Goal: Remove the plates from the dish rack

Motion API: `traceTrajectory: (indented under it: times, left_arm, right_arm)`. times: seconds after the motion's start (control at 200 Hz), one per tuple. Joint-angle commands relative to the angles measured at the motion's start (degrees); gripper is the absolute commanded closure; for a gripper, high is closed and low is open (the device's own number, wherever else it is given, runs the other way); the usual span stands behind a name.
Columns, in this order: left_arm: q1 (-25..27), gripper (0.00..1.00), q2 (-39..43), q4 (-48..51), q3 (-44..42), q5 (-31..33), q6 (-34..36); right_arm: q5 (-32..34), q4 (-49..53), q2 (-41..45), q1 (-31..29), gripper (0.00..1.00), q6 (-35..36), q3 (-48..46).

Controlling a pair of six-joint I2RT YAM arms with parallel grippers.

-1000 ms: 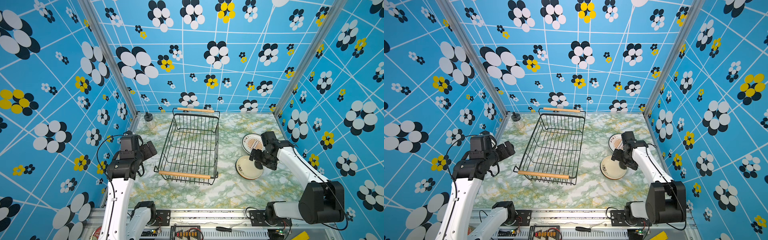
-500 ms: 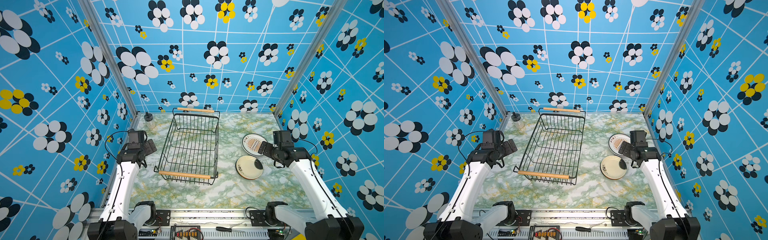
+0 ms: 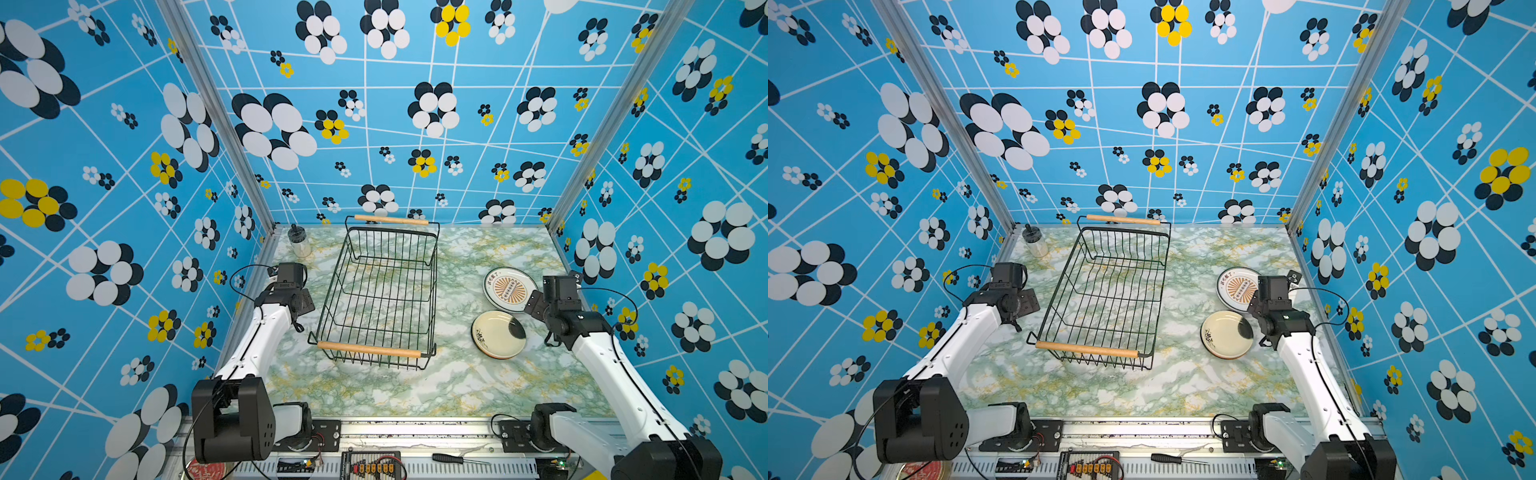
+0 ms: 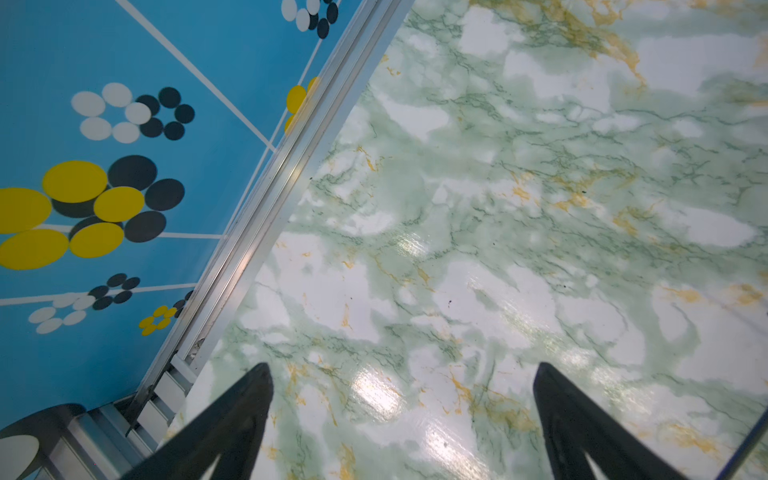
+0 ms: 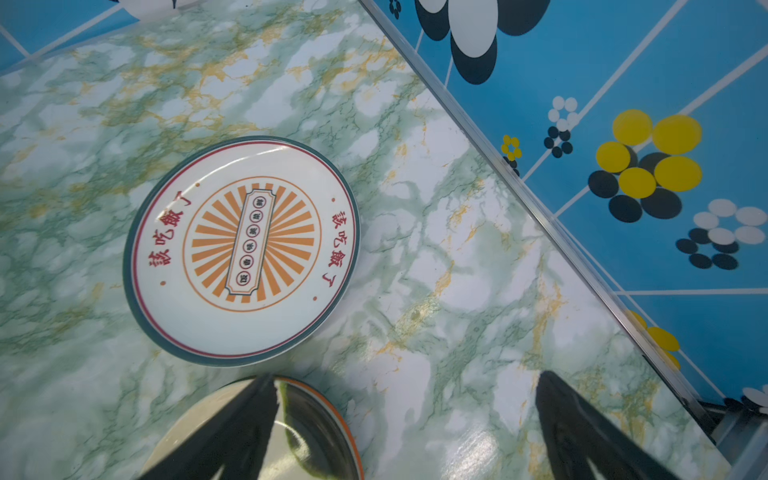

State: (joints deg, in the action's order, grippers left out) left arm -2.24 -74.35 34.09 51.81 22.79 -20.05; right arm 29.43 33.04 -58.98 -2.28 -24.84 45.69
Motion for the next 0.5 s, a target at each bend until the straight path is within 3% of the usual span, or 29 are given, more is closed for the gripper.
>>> traceTrajectory:
  times: [0.0,0.23,0.495]
  left_arm:
    - [1.80,0.01,-2.17,-2.84,-1.17,1.64,1.88]
    - [5.55,0.01,-0.90,-11.92,-4.98,-1.62,6.14]
    - [6.68,0.01,0.61,-24.25,-10.36,-7.31,9.30]
  right_arm:
    - [8.31,-6.08,3.39,0.39,0.01,-0.07,-3.92]
    - [10.82,-23.22,12.71,0.44,0.01,4.01,-16.63]
    - [10.04,-24.42,8.72,0.53,0.01,5.34,-16.86]
